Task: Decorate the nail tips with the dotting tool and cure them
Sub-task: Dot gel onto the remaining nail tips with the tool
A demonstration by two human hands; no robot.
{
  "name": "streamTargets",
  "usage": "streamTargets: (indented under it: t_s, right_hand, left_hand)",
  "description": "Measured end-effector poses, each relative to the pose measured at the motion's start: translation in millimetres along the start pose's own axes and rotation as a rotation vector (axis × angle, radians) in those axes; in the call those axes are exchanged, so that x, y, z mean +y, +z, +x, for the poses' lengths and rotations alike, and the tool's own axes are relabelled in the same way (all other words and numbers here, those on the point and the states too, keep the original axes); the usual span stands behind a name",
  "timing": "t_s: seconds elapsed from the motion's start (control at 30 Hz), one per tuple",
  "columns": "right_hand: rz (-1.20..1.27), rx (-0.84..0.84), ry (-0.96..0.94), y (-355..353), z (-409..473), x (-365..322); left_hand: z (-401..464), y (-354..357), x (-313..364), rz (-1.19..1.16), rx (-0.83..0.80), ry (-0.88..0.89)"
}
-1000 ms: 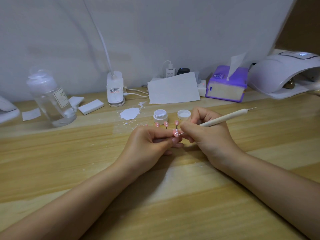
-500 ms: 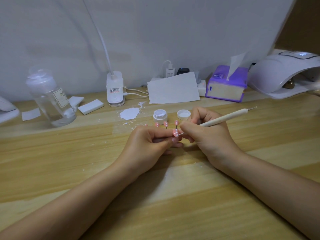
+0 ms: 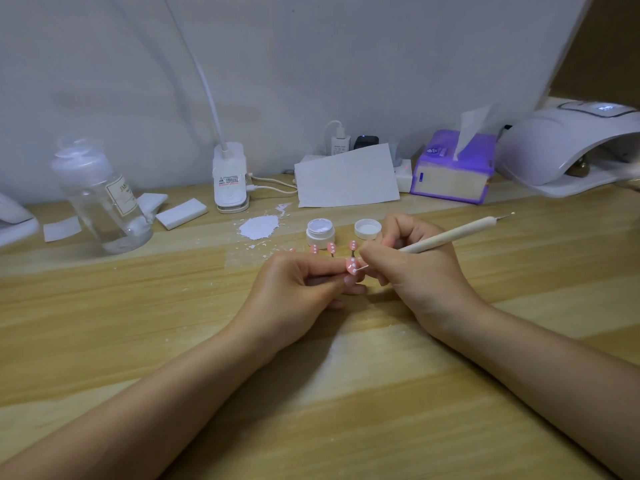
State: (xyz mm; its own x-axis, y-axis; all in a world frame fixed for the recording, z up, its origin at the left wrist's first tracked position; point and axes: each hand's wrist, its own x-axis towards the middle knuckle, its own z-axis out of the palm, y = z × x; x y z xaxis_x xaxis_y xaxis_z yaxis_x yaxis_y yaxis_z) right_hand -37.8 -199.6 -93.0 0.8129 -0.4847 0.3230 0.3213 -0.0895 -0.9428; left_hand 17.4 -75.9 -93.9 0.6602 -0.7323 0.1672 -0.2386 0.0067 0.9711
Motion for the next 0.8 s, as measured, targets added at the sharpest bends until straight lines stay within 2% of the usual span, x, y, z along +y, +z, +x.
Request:
streamTargets:
  t_s: [0.43, 0.63, 0.8]
  right_hand:
    - [0.006, -0.001, -0.018, -0.9, 0.2, 1.7]
    - [0.165, 0.059, 0.076, -0.4, 2.0, 0.6]
    - [0.086, 0.047, 0.048, -0.4, 1.7, 2.0]
  left_hand:
    - [-0.3, 0.1, -0.3, 0.004, 0.009, -0.012]
    - [0.0, -0.3, -2.2, 0.049, 0.016, -0.003]
    - [-0.6, -0.9, -2.8, 0.061, 0.026, 0.002]
